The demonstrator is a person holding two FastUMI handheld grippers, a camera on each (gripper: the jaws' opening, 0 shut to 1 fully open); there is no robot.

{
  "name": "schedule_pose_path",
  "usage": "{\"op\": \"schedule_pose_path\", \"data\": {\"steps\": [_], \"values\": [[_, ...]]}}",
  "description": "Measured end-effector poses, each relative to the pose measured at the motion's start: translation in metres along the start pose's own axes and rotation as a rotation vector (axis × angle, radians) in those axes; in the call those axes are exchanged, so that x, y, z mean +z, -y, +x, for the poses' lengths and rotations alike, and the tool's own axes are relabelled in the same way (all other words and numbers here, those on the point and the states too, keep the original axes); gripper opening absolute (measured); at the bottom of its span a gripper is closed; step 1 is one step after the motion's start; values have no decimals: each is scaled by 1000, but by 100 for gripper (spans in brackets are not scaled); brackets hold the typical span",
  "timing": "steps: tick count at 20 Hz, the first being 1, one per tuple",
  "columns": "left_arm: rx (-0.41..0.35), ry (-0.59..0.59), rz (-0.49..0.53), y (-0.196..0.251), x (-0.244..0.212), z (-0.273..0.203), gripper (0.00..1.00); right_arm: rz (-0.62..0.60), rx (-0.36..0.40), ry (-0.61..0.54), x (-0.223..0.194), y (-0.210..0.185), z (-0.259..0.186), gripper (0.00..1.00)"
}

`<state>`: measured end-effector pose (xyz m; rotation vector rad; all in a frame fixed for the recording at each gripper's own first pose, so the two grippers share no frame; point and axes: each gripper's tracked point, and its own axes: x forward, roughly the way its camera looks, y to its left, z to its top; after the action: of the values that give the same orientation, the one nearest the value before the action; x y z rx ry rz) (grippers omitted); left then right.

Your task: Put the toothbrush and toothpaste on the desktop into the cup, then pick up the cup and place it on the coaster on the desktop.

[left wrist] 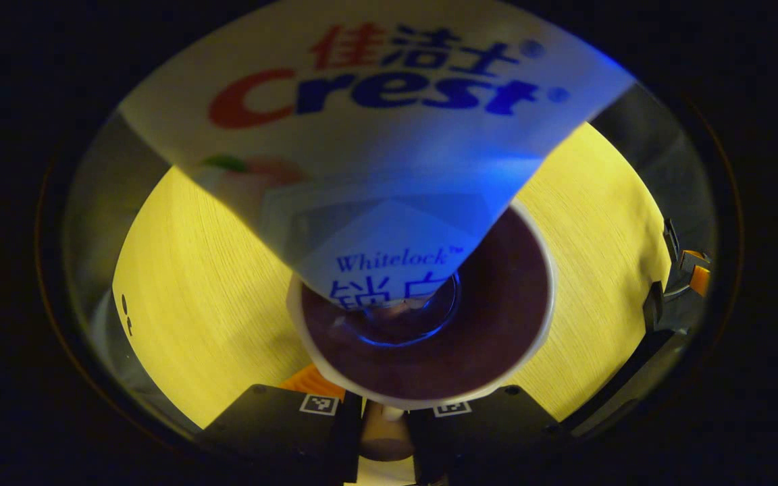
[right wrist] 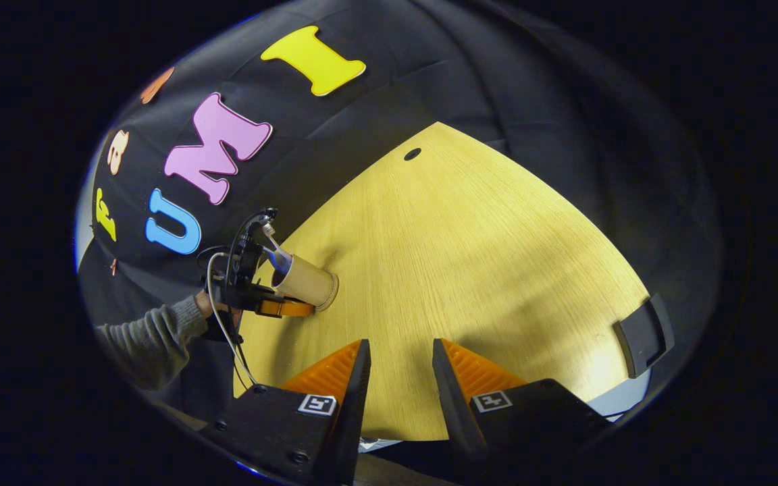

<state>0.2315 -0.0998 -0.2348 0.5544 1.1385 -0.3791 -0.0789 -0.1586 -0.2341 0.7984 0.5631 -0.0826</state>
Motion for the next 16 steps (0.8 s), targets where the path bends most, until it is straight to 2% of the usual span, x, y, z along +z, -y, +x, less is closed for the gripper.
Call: {"op": "schedule_pose_path", "data": {"steps": [1,2,3,4,5,8,13,16], "values": [[3,6,1,0,1,-2,40,2,-2,2,0,1,0,58],[-6,11,3,1,3,-2,48,7,-3,4,1,1,0,58],[-20,22,5,4,3,-5,50,11,-5,5,0,2,-1,58],[-27,30,7,6,4,-7,63,14,-6,5,0,2,0,58],[-26,38,10,6,3,-10,66,14,-7,7,0,2,-1,58],[-7,79,-4,4,6,-21,99,5,-4,8,0,1,0,58],[16,188,-30,1,12,-41,100,-19,9,2,-2,-5,0,58],[2,289,-69,5,13,-64,100,-38,17,0,-2,-18,1,58]]}}
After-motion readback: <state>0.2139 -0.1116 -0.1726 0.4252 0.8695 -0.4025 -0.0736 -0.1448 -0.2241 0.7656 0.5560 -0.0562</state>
